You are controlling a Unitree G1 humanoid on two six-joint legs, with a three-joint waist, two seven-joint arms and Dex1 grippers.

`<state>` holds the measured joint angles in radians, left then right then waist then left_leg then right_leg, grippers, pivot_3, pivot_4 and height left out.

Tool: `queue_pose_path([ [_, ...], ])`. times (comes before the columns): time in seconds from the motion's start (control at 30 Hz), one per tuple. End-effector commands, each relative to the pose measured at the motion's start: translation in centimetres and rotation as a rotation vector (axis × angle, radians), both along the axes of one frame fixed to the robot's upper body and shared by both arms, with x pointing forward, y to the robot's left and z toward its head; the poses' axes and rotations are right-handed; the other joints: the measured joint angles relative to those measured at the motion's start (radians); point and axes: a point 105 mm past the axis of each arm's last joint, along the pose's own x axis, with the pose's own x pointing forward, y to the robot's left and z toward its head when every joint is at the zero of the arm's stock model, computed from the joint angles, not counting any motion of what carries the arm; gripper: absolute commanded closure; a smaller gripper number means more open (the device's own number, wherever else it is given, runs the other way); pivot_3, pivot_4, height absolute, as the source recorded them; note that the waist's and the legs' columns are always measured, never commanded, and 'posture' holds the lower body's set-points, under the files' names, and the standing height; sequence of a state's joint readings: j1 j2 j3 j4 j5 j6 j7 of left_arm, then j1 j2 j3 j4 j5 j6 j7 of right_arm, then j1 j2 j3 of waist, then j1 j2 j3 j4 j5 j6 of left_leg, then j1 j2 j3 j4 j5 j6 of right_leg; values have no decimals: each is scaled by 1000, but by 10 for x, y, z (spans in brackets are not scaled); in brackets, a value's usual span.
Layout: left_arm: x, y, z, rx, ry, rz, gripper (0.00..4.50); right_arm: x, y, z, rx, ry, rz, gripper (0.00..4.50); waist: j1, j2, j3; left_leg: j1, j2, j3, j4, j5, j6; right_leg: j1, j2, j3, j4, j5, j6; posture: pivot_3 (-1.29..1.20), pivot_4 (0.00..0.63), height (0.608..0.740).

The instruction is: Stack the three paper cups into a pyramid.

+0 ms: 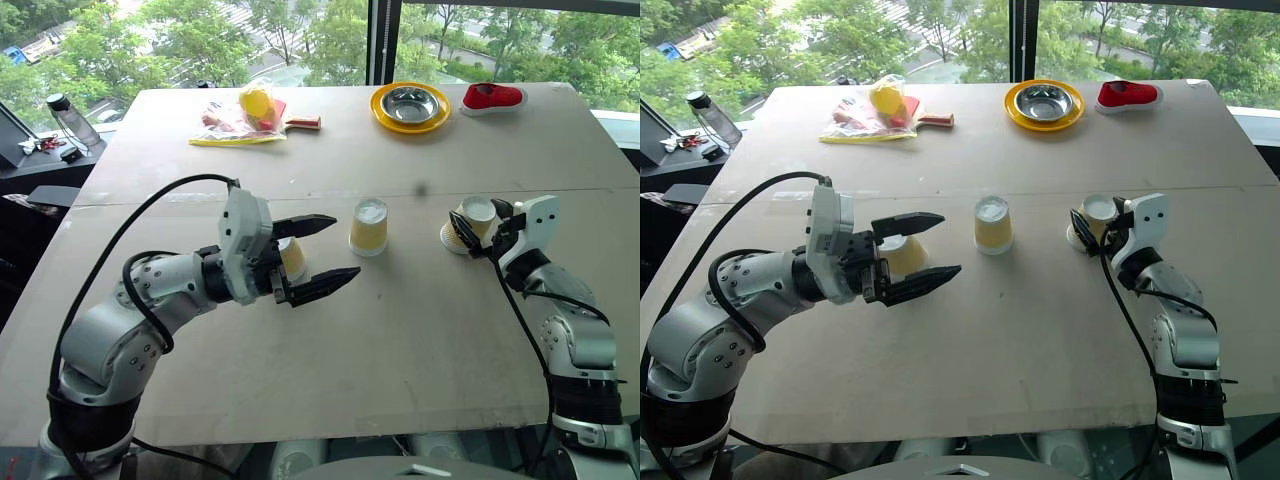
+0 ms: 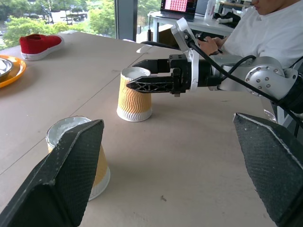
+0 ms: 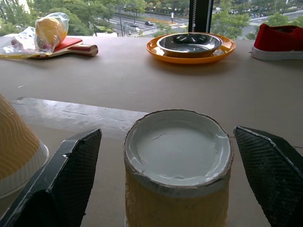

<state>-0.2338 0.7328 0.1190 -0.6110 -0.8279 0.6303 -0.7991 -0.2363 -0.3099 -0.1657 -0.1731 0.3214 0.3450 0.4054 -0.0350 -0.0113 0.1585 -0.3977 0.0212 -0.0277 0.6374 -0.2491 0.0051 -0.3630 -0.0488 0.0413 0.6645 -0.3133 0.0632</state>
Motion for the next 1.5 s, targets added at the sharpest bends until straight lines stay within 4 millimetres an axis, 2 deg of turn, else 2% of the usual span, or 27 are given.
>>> queue_pose_path([
  [0.03, -6, -5, 14, -14, -58, -31, 0, -1, 3, 10, -8, -37, 18, 665, 0, 0, 0, 0, 0, 0, 0, 0, 0, 0, 0, 0, 0, 0, 0, 0, 150, 740],
  [0.07, -6, -6, 15, -17, -61, -34, 0, -2, 3, 10, -7, -37, 22, 1423, 0, 0, 0, 0, 0, 0, 0, 0, 0, 0, 0, 0, 0, 0, 0, 0, 150, 740],
  [0.1, -6, -6, 16, -18, -63, -35, 0, -2, 4, 11, -7, -38, 26, 1436, 0, 0, 0, 0, 0, 0, 0, 0, 0, 0, 0, 0, 0, 0, 0, 0, 150, 740],
  [0.17, -6, -7, 17, -19, -64, -36, 0, -2, 5, 11, -7, -39, 33, 2215, 0, 0, 0, 0, 0, 0, 0, 0, 0, 0, 0, 0, 0, 0, 0, 0, 150, 740],
  [0.2, -6, -7, 17, -19, -64, -36, 0, -3, 6, 11, -9, -38, 37, 2321, 0, 0, 0, 0, 0, 0, 0, 0, 0, 0, 0, 0, 0, 0, 0, 0, 150, 740],
  [0.33, -6, -5, 15, -12, -56, -23, 0, -3, 14, 17, -12, -50, 75, 2328, -1, 0, 0, 0, 0, 0, 0, 0, 0, 0, 0, 0, 0, 0, 0, 0, 150, 740],
  [0.53, -6, 8, 5, 18, -24, 44, 0, -4, 39, 26, -17, -61, 179, 2328, -4, 0, 0, 0, 0, 0, 0, 0, 0, 0, 0, 0, 0, 0, 0, 0, 150, 740],
  [0.83, -16, 32, -10, 33, 11, 169, 0, -8, 75, 16, -24, -24, 322, 2328, -3, 0, 0, 0, 1, -1, 0, 0, 0, 0, 0, 0, 0, 0, 0, 0, 150, 740],
  [1.23, -18, 41, -16, 34, 17, 203, 0, -1, 89, 10, -50, -27, 353, 2328, -2, 0, 0, 0, 1, -1, 0, 0, 0, 0, 0, -1, 0, 0, 0, 0, 150, 740],
  [1.4, -17, 42, -17, 32, 18, 199, 0, 0, 90, 12, -39, -38, 348, 38, -3, 0, 0, 0, 1, -1, 0, 0, 0, 0, 0, 0, 0, 0, 0, 0, 150, 740],
  [1.5, -17, 42, -16, 26, 11, 202, 0, 1, 87, 15, -34, -51, 330, 38, -3, 0, 0, 0, 1, -1, 0, 0, 0, 0, 0, 0, 0, 0, 0, 0, 150, 740],
])
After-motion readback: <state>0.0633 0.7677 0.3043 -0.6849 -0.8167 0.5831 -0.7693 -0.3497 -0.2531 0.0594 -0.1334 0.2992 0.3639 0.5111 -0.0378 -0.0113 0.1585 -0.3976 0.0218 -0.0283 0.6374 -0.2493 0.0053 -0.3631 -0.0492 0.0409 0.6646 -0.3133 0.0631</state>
